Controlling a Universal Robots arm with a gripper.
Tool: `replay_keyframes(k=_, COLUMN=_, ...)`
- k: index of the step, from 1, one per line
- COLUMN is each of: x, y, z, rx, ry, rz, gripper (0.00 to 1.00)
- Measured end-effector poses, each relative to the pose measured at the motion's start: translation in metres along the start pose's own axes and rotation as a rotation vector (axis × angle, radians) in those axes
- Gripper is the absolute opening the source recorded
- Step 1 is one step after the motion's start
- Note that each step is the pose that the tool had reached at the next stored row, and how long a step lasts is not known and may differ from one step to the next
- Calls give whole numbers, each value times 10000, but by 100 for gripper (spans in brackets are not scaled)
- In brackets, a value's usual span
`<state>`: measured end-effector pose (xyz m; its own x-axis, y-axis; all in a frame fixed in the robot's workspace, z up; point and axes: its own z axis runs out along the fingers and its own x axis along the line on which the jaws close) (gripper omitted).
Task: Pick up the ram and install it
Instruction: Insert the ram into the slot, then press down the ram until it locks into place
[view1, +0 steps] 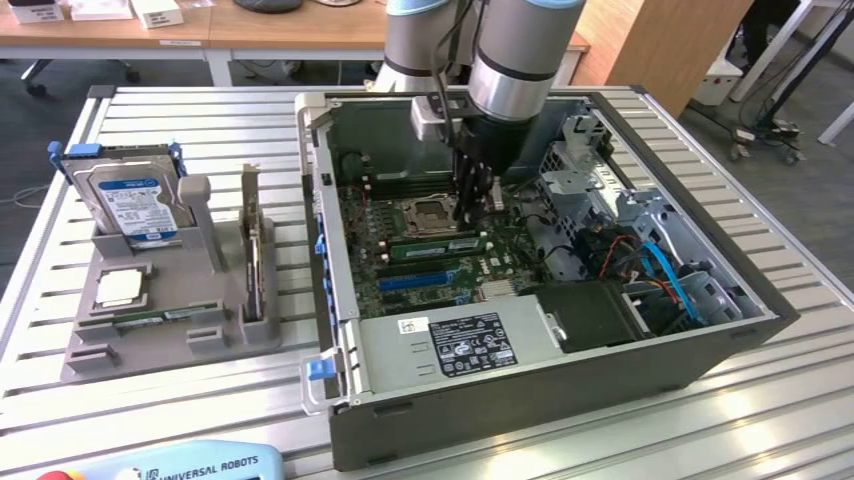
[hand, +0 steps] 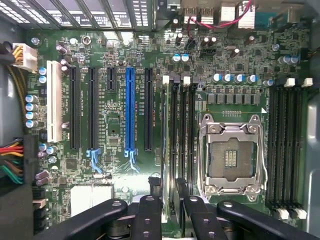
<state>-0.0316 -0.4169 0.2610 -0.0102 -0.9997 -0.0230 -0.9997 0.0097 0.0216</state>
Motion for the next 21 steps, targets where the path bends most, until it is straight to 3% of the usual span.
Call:
replay_keyframes(k=13, x=-5, y=1, z=-201, rx=-5, ry=0, rz=0, gripper=25)
replay_keyframes(k=21, x=-5, y=1, z=-217, rx=-5, ry=-1, rz=0, gripper=25)
